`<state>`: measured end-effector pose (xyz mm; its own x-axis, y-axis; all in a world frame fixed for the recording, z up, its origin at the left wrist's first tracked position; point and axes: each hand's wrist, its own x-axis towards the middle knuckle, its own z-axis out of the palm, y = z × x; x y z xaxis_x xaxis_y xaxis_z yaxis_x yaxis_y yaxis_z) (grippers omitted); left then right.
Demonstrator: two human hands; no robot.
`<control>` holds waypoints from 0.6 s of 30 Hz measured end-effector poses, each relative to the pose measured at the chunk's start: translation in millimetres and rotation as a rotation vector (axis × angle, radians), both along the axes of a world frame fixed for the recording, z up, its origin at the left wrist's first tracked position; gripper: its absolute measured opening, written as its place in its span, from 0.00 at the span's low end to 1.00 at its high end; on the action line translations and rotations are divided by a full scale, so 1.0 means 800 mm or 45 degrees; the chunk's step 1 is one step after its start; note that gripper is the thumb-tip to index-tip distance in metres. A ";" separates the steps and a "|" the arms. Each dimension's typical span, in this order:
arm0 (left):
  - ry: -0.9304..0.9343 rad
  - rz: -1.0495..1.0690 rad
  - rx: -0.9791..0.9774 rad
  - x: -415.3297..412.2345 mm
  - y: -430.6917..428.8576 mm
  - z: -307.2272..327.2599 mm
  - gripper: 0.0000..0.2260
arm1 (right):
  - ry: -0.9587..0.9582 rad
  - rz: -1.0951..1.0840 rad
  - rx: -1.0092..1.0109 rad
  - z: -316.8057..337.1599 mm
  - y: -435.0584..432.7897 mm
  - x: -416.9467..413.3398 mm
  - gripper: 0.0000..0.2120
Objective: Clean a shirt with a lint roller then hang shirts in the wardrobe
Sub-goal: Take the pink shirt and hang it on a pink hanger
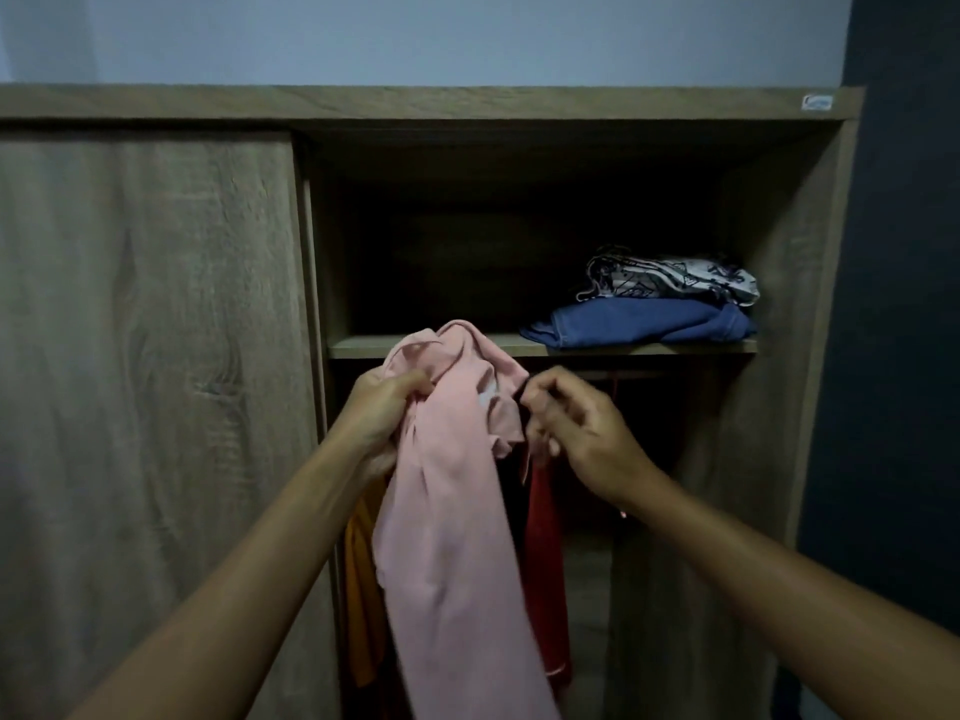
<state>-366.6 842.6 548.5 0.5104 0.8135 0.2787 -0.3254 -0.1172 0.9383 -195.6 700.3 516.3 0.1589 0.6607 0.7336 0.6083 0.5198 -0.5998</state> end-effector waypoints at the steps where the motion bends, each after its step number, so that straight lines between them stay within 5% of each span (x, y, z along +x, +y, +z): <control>1: 0.008 -0.029 0.002 -0.001 -0.005 -0.001 0.08 | 0.031 -0.072 0.055 0.003 0.001 0.005 0.03; 4: 0.026 -0.137 -0.005 -0.006 -0.014 0.000 0.11 | -0.057 -0.262 0.113 0.014 0.009 0.018 0.10; 10: -0.148 -0.463 -0.082 -0.011 -0.020 -0.001 0.13 | -0.214 -0.049 0.038 0.037 0.012 0.004 0.27; 16: -0.188 -0.614 -0.149 -0.015 -0.032 -0.012 0.10 | -0.161 -0.015 0.060 0.065 0.022 -0.014 0.14; 18: -0.116 -0.584 -0.120 -0.018 -0.027 -0.018 0.16 | -0.067 -0.045 0.058 0.077 0.023 -0.018 0.11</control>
<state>-380.8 821.3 534.4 0.7996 0.5338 0.2750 -0.4053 0.1419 0.9031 -209.8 718.7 577.7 0.1418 0.6209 0.7710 0.6570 0.5236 -0.5425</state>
